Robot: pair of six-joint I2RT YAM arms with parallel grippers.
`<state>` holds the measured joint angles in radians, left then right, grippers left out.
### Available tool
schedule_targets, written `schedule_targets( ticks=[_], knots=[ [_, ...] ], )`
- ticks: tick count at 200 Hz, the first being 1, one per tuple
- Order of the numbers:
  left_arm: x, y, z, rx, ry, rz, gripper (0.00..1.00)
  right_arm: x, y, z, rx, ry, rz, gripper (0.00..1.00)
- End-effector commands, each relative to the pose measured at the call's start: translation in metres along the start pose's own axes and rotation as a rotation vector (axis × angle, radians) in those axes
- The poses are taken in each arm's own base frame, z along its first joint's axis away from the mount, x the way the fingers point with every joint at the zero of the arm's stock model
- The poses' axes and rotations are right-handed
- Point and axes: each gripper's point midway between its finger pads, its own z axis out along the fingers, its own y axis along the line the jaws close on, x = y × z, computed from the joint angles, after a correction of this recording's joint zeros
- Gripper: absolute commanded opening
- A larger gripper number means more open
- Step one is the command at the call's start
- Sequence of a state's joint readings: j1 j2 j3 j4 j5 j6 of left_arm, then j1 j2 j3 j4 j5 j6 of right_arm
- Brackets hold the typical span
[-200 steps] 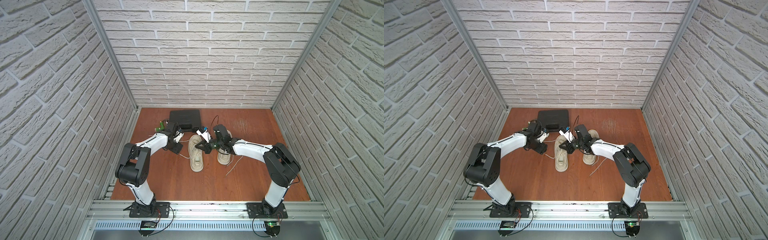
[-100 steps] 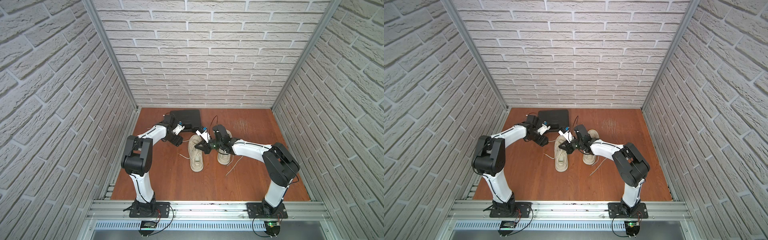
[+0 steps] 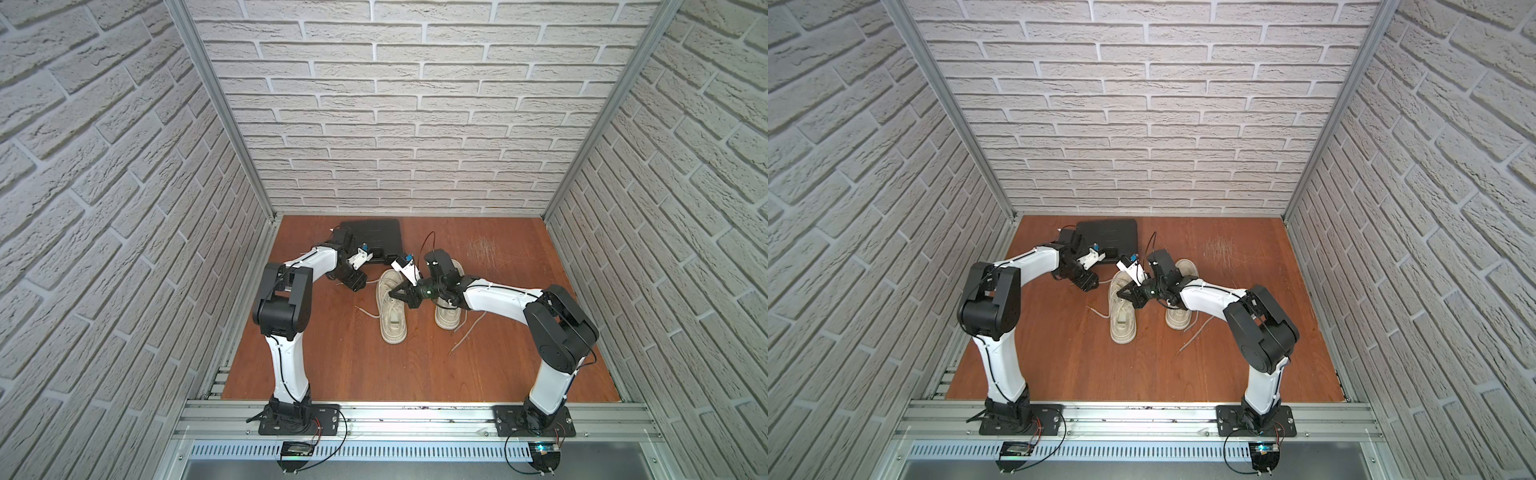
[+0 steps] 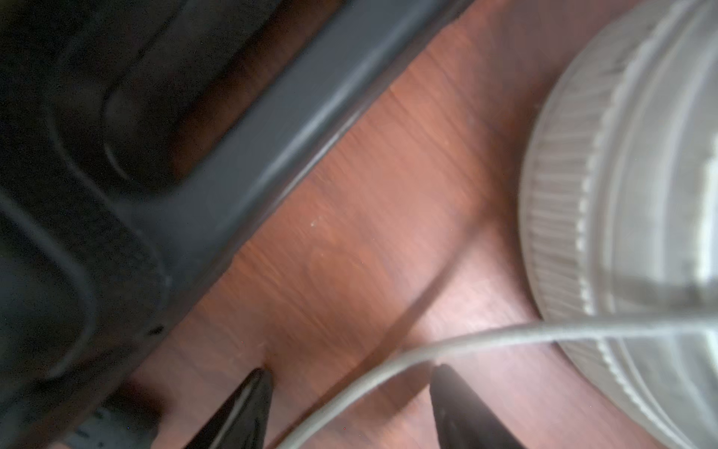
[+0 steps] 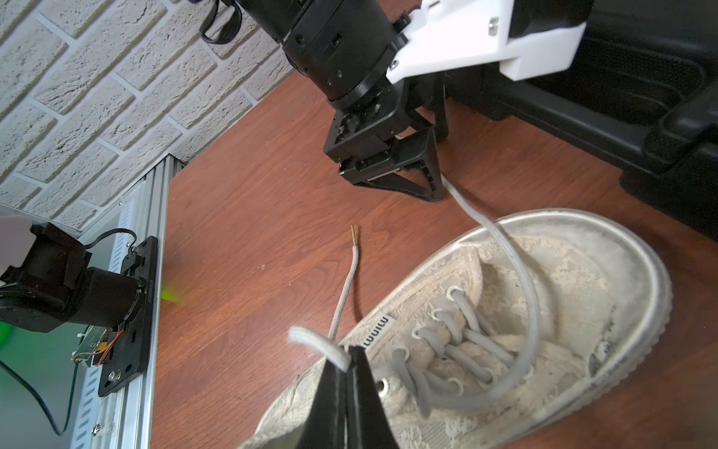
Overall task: Tie the shoes
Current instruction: Wrap the shoelace around the shoelace.
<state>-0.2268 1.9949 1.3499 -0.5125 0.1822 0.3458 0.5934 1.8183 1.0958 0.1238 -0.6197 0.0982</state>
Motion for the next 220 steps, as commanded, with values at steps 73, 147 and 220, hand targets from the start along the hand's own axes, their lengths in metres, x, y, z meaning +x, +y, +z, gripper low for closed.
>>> schedule_targets(
  ticks=[73,147,220],
  knots=[
    [0.024,-0.02,-0.006,-0.069,0.002,-0.044,0.08,-0.017,0.007,-0.004,0.001,-0.047,0.0,0.03],
    [0.016,-0.042,-0.068,-0.11,-0.147,-0.176,0.0,-0.022,-0.005,-0.012,0.103,-0.044,0.068,0.03],
    [0.032,-0.106,-0.132,-0.126,-0.229,-0.162,0.0,-0.026,-0.011,-0.022,0.173,-0.034,0.121,0.03]
  ],
)
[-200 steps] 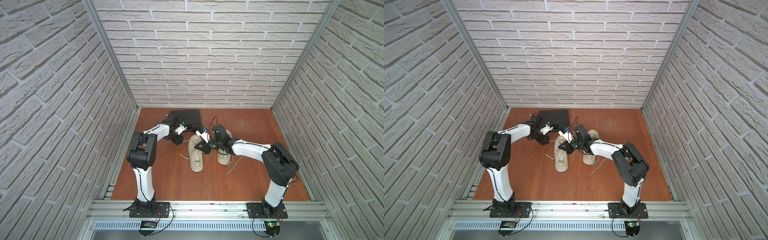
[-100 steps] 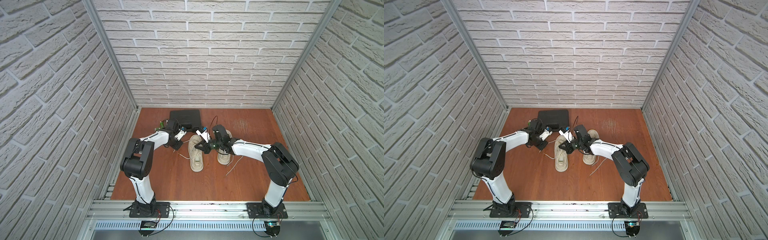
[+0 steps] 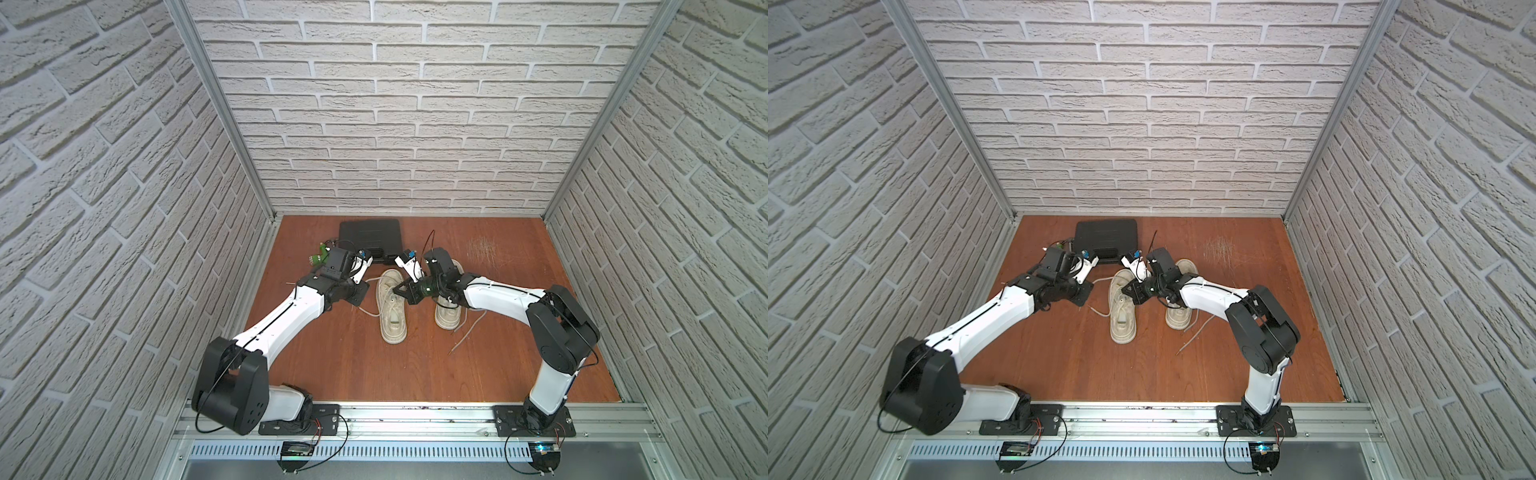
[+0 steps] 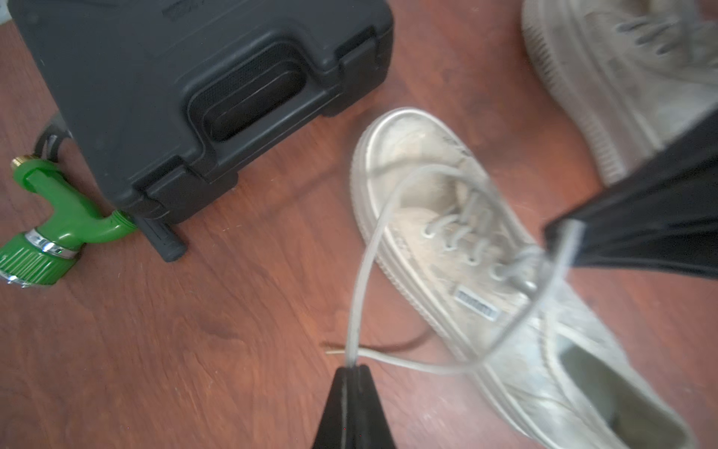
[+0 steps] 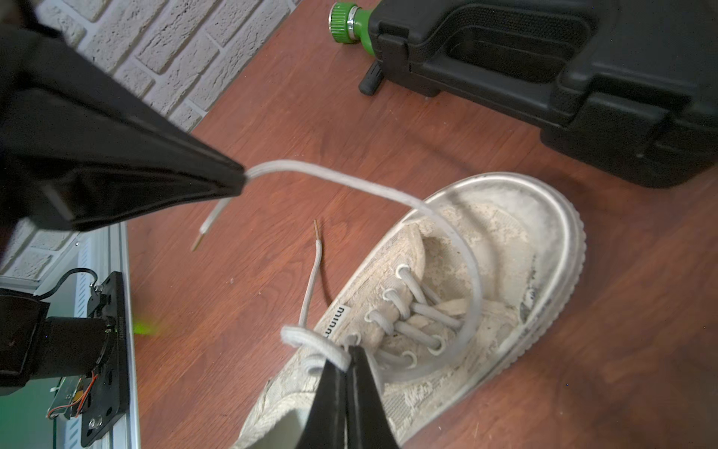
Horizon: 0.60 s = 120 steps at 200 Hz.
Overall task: Tie the shoes
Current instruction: Wrap the shoelace around the shoelace.
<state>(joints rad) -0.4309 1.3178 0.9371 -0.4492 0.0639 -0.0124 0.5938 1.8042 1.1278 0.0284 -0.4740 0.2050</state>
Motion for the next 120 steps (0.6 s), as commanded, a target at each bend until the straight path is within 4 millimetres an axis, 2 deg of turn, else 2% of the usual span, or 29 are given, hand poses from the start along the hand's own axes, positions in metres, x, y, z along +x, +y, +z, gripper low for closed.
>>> schedule_targets(
  ticks=[1,22,57,91,120],
  knots=[
    [0.02,-0.011,-0.013,-0.023,0.053,-0.018,0.0,-0.024,0.01,-0.018,0.021,-0.06,-0.006,0.03],
    [0.03,-0.029,-0.023,-0.008,0.077,0.004,0.0,-0.026,0.009,-0.022,0.04,-0.058,0.006,0.03],
    [0.03,-0.078,-0.038,0.079,0.035,0.111,0.0,-0.025,0.005,-0.024,0.063,-0.04,0.029,0.03],
    [0.019,-0.126,-0.044,0.181,-0.01,0.197,0.0,-0.026,0.004,-0.026,0.074,-0.031,0.048,0.03],
    [0.004,-0.155,-0.036,0.242,-0.044,0.229,0.0,-0.027,0.008,-0.025,0.054,-0.031,0.051,0.03]
  ],
)
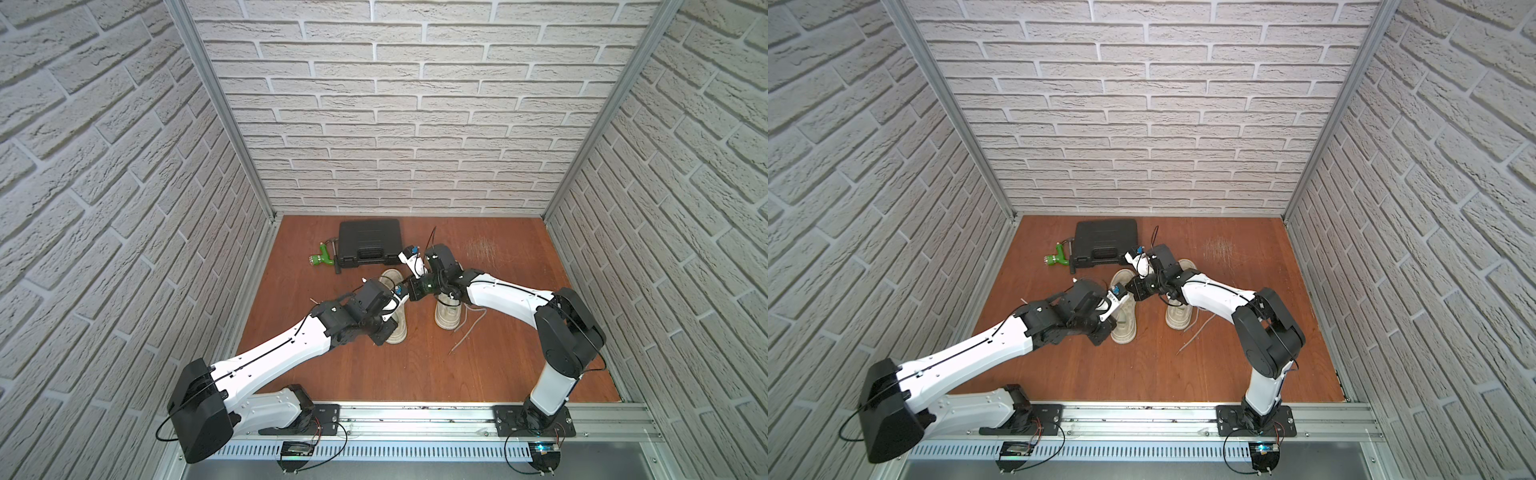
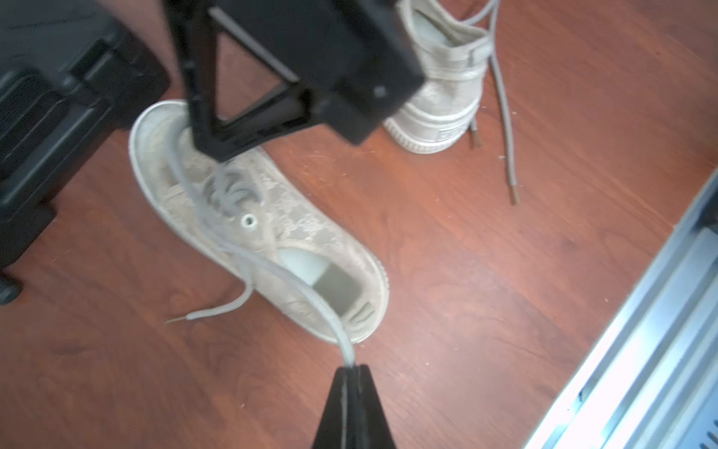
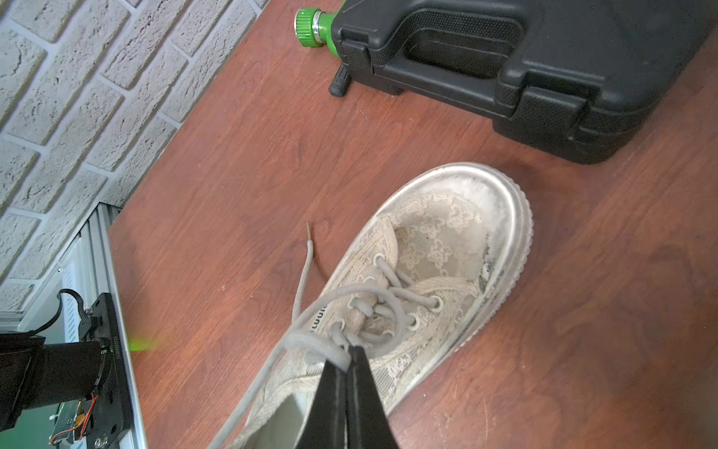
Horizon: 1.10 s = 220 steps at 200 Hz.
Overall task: Tie the shoes
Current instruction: Wrap the shoelace around the shoelace.
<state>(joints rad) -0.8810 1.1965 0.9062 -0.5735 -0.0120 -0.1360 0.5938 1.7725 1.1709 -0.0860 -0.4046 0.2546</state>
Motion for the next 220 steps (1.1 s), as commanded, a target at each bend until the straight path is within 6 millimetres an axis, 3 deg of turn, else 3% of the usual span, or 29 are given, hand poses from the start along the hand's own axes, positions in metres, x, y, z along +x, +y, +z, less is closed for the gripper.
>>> schedule_targets(
  ticks=[1,46,129,138,164,197,220],
  knots=[
    [-0.032,-0.014,0.005,0.039,-0.081,0.002,0.0,-0.02,0.013,-0.014,-0.023,-0.053,-0.013,0.03],
    [-0.067,-0.028,0.019,0.1,-0.156,0.023,0.0,-0.019,0.013,-0.012,-0.03,-0.046,-0.01,0.03],
    [-0.084,-0.039,0.058,0.151,-0.161,0.02,0.0,-0.018,0.012,-0.008,-0.033,-0.04,0.0,0.03],
    [-0.085,-0.041,0.06,0.163,-0.163,0.017,0.1,-0.019,0.012,-0.008,-0.032,-0.04,0.0,0.03],
    [-0.089,-0.048,0.06,0.205,-0.171,0.016,0.25,-0.019,0.012,-0.009,-0.028,-0.039,-0.004,0.03],
    [-0.091,-0.051,0.047,0.228,-0.2,0.022,0.39,-0.017,0.012,-0.009,-0.029,-0.035,-0.019,0.03],
    [-0.092,-0.047,0.031,0.249,-0.232,0.005,0.42,-0.016,0.014,-0.009,-0.042,-0.032,-0.033,0.03]
  ],
)
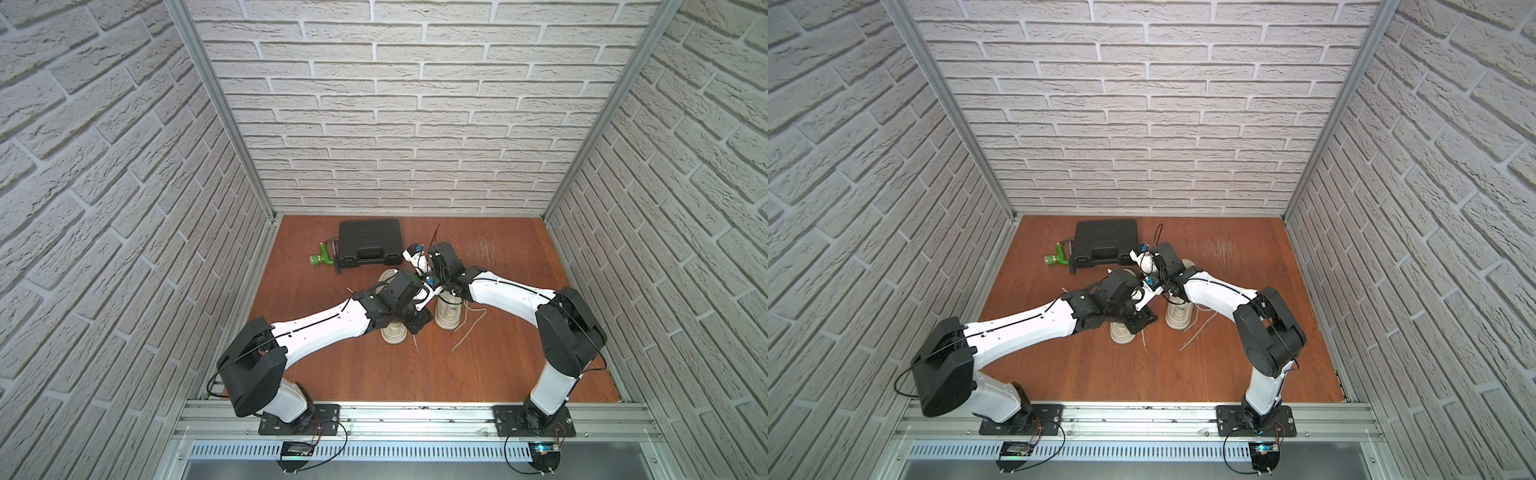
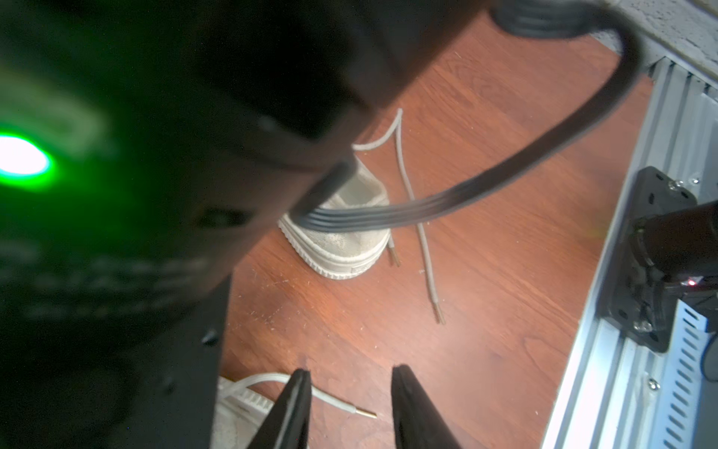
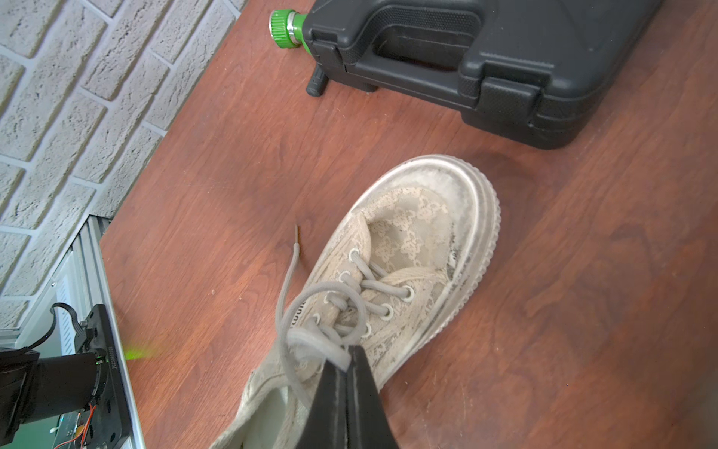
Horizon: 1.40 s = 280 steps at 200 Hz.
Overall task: Tie the shoes
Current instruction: Wrap the shoelace around the shoelace.
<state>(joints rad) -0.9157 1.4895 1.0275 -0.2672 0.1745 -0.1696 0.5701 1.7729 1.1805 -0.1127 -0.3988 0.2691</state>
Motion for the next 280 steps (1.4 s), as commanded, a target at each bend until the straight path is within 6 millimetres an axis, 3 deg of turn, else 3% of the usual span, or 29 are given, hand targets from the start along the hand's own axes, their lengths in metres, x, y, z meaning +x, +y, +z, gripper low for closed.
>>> schedule_targets(
  ticks=[1,22,60,83,108,184,236,280],
  knots=[
    [-0.022,-0.005,-0.022,0.04,-0.104,0.007,0.42,-0.013,0.026,-0.005,-0.067,-0.036,-0.071,0.03],
    [-0.022,0.01,-0.044,0.052,-0.146,-0.061,0.41,-0.012,0.028,-0.005,-0.081,-0.033,-0.081,0.03],
    [-0.002,0.068,-0.078,-0.005,-0.2,-0.237,0.4,-0.01,0.031,-0.004,-0.099,-0.032,-0.092,0.03],
    [0.006,0.098,-0.084,0.008,-0.231,-0.369,0.39,-0.01,0.032,-0.004,-0.102,-0.033,-0.095,0.03],
    [0.008,0.118,-0.076,0.055,-0.246,-0.452,0.38,-0.009,0.033,-0.005,-0.103,-0.032,-0.098,0.03],
    [-0.007,0.133,-0.042,0.167,-0.269,-0.499,0.33,-0.007,0.033,-0.006,-0.097,-0.023,-0.104,0.03],
    [-0.011,0.132,-0.039,0.188,-0.282,-0.493,0.3,-0.006,0.034,-0.005,-0.101,-0.021,-0.106,0.03],
    [-0.013,0.131,-0.037,0.189,-0.281,-0.487,0.21,-0.006,0.035,-0.004,-0.106,-0.019,-0.106,0.04]
  ],
)
